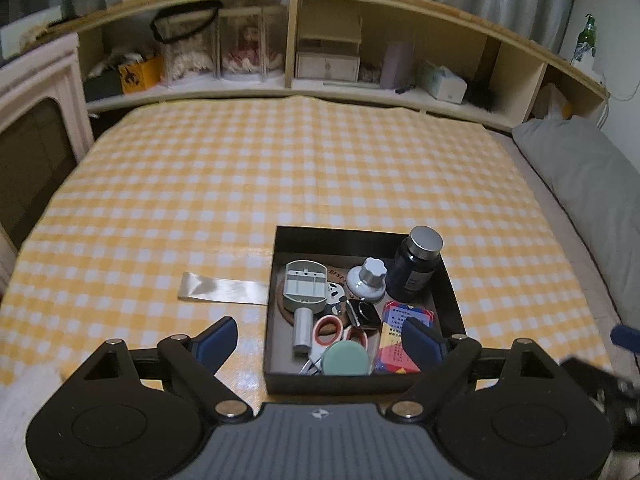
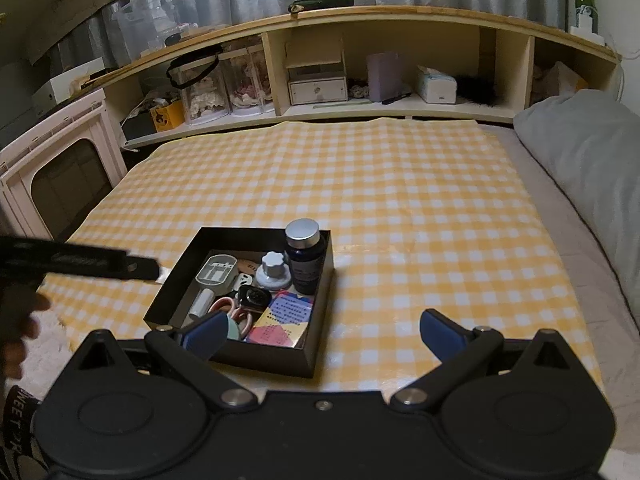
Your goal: Organize rigid objects
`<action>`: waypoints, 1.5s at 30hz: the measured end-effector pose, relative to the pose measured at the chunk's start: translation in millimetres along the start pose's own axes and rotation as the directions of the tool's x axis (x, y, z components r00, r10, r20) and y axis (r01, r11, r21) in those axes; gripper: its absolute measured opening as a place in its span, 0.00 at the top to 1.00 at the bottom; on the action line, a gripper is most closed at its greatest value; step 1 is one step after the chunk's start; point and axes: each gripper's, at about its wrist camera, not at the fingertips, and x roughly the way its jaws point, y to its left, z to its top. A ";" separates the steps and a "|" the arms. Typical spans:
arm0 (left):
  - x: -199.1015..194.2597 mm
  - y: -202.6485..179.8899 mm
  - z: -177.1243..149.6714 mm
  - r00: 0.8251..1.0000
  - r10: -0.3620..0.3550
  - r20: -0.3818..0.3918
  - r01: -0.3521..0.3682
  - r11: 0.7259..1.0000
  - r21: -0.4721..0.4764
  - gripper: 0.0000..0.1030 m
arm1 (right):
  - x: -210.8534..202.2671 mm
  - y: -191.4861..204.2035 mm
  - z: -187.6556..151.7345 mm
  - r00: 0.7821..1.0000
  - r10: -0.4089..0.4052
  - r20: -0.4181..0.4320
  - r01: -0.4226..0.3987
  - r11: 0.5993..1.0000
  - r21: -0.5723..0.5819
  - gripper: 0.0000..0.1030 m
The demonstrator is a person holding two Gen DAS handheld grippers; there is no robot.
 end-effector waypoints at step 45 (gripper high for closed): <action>-56.8 -16.8 -49.6 0.980 0.078 0.182 -0.094 0.992 0.081 0.00 | -23.5 4.2 -12.4 0.994 -0.057 0.089 0.061 0.997 -0.044 0.00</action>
